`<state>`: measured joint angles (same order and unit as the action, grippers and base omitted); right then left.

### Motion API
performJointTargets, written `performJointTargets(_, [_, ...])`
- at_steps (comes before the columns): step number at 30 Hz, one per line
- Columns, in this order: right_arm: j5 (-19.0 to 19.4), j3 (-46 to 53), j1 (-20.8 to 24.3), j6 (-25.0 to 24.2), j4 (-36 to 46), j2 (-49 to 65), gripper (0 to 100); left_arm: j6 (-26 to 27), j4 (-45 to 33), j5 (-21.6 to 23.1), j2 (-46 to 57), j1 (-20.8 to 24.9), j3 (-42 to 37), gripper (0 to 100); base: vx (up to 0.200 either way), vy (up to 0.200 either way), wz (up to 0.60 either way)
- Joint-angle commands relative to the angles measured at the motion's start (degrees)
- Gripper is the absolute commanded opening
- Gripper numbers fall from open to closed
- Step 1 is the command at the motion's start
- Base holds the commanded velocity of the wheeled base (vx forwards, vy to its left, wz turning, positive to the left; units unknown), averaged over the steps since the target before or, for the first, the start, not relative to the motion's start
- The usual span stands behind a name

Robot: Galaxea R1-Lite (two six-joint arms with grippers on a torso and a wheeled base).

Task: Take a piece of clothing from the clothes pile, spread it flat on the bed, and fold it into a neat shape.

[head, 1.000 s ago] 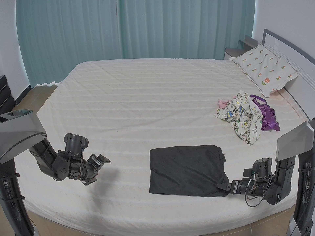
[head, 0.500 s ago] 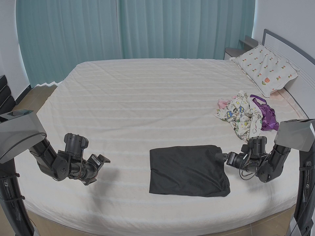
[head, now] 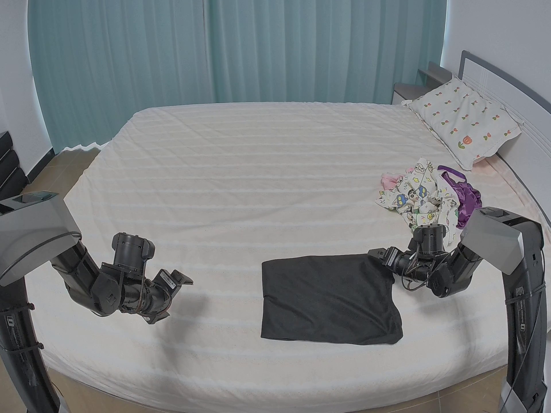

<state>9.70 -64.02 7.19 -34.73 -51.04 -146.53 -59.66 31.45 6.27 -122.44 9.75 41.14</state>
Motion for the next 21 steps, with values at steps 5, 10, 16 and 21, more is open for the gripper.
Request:
performJointTargets(5, [-0.4,-4.4,0.6,-2.7,3.0,-1.6,0,0.0,0.0,0.1,0.0,0.0,0.0,100,0.0,0.0,0.0])
performJointTargets(10, [-0.6,-4.3,0.5,-3.1,2.6,-1.3,0,0.0,0.0,0.1,0.0,0.0,0.0,100,0.0,0.0,0.0])
performJointTargets(16, [-0.8,-4.1,-0.2,-4.8,2.4,-1.1,0,0.0,0.0,0.0,0.0,0.0,0.0,100,0.0,0.0,0.0])
performJointTargets(21, [-2.4,-4.6,-0.7,-6.2,2.4,-1.2,0,0.0,0.0,0.0,0.0,0.0,0.0,100,0.0,0.0,0.0])
